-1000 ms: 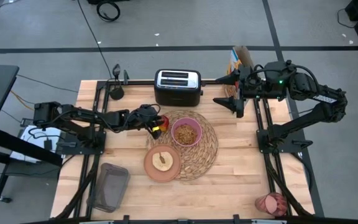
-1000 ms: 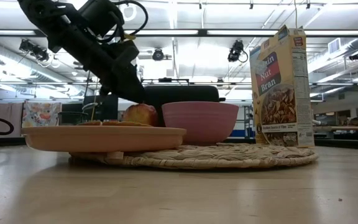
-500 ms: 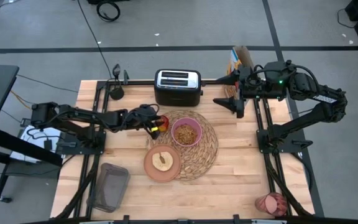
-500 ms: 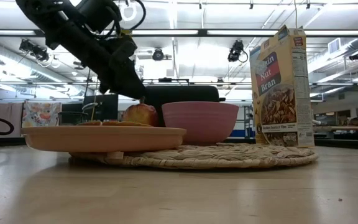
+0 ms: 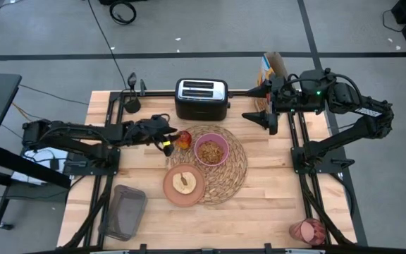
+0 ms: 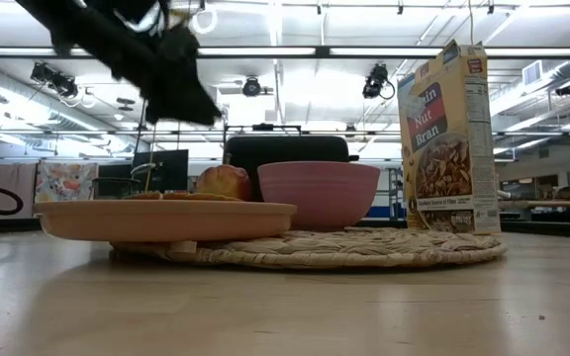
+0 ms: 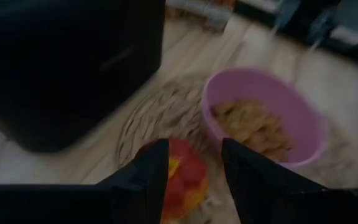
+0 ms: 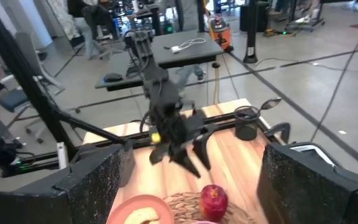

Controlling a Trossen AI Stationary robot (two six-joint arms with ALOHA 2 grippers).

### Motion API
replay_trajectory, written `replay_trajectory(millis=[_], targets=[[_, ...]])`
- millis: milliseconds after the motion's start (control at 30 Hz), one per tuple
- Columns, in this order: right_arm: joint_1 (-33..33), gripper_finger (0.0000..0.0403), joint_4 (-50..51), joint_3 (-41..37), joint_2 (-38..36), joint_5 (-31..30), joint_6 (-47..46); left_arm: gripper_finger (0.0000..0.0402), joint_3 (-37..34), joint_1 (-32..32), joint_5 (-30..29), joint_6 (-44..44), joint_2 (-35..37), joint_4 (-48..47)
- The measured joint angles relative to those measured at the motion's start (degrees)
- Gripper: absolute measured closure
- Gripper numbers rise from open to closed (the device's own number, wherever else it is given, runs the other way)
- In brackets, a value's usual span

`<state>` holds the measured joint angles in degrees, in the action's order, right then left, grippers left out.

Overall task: Arrange a breakfast setting
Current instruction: Put the black spoon on the brown placemat to the right side of the pink bowl

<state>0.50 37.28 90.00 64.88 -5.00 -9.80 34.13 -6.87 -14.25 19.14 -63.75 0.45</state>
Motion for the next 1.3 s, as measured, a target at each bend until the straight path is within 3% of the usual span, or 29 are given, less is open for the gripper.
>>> replay_trajectory(millis=[333,533,900,1033,1200,1300], targets=[[-0.3,0.0018,-1.9,0.0,1.7,3.5,-0.6,0.0245,11.2,0.0,2.4,1.3,10.8,-6.1],[0.1,0.0018,-7.3,0.0,4.2,3.1,-0.7,0.0237,21.5,0.0,-1.5,0.9,11.4,-13.9],[-1.8,0.0018,-11.1,0.0,7.1,3.5,1.2,0.0121,33.7,-1.0,-10.3,3.8,11.4,-27.3],[-2.0,0.0018,-11.1,0.0,5.9,3.5,4.1,0.0087,35.5,-5.4,-10.8,4.9,11.3,-28.6],[-1.5,0.0018,-10.9,0.0,2.7,3.3,7.0,0.0082,35.8,-14.3,-9.0,5.8,10.8,-28.6],[-0.9,0.0018,-10.6,0.0,0.6,3.1,9.0,0.0082,35.8,-20.1,-11.2,6.7,9.5,-28.2]])
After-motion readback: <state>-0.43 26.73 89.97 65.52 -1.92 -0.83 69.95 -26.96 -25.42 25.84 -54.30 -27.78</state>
